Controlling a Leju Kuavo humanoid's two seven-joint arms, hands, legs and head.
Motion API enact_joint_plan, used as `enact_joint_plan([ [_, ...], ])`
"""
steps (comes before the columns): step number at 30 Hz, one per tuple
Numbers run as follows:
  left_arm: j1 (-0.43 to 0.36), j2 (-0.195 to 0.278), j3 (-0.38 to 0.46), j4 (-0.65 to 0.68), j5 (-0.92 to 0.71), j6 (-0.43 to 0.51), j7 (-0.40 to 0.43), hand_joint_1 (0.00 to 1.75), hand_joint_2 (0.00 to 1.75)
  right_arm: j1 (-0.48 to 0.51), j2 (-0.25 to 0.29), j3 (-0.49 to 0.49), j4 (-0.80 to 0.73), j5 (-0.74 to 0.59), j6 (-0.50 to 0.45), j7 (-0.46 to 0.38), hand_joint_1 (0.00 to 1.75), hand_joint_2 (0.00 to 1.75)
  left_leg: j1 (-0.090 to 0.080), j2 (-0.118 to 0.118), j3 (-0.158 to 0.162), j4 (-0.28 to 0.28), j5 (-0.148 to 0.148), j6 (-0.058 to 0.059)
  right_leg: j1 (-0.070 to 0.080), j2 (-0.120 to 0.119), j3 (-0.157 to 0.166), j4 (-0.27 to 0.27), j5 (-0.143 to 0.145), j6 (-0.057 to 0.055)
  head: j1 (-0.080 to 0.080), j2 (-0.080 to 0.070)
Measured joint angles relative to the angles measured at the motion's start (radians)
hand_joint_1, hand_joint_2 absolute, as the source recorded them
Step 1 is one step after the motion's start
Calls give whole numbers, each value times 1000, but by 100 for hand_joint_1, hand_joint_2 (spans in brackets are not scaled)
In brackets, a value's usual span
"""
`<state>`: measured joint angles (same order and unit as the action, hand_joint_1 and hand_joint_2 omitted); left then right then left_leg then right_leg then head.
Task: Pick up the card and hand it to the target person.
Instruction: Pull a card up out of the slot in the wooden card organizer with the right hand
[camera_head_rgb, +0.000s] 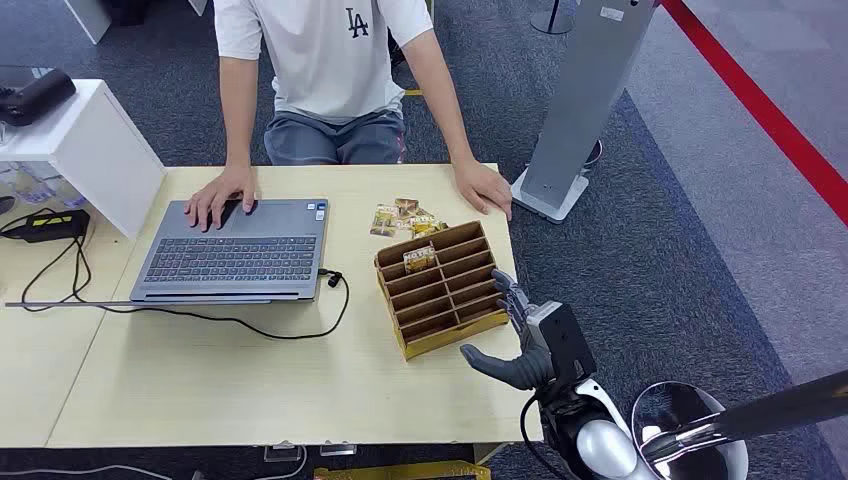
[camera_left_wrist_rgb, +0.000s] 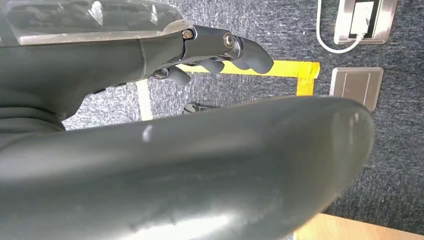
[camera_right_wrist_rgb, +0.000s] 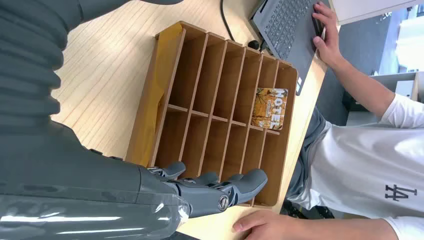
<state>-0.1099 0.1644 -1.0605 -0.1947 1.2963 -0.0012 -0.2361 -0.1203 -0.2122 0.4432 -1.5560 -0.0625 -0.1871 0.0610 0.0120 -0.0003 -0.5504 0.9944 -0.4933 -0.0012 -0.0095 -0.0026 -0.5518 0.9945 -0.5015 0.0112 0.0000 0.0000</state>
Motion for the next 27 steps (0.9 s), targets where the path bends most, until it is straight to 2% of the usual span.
enact_joint_plan([
  [27,1,-8,4,-1,3,10,7,0,0,2,-8,7,4,0,2,-1,0,175,0,0,0,0,0,0,0,0,0,0,0,0,0,0],
])
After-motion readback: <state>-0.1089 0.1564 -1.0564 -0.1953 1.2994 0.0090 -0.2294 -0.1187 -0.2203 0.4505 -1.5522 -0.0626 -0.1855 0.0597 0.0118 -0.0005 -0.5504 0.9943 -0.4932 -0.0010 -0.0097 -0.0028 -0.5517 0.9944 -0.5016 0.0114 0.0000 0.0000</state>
